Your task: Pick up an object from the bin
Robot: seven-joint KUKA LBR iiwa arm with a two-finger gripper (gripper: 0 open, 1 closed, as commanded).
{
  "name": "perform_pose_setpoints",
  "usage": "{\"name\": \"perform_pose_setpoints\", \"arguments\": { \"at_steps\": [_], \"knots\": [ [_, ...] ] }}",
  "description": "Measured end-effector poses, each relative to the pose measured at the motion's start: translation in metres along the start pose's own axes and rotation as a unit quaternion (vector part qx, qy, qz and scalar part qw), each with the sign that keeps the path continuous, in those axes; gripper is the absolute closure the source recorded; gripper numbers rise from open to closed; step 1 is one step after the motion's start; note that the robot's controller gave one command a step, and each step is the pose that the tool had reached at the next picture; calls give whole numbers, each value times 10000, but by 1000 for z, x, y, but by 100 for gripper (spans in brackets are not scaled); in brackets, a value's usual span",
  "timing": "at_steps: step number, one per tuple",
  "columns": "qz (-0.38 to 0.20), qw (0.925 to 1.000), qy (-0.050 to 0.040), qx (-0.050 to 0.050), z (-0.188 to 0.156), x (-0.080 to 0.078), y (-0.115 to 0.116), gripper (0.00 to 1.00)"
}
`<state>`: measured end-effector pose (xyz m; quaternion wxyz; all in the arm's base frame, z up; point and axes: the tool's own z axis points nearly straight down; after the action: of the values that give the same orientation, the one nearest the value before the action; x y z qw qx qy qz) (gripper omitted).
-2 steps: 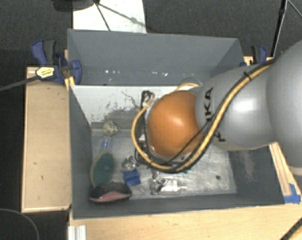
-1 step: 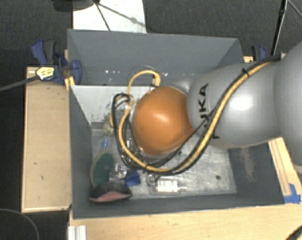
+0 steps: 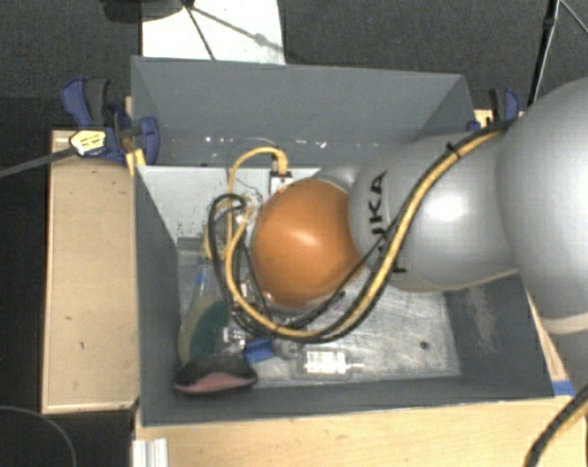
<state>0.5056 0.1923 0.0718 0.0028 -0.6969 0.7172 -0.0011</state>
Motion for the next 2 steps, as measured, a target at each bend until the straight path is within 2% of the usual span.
{"name": "perform_pose_setpoints", "arguments": {
  "at_steps": [1, 2],
  "knots": [
    [63, 10000, -3, -16, 0, 0, -1, 0],
    [82, 10000, 1, -10, -2, 0, -2, 100]
  ]
}}
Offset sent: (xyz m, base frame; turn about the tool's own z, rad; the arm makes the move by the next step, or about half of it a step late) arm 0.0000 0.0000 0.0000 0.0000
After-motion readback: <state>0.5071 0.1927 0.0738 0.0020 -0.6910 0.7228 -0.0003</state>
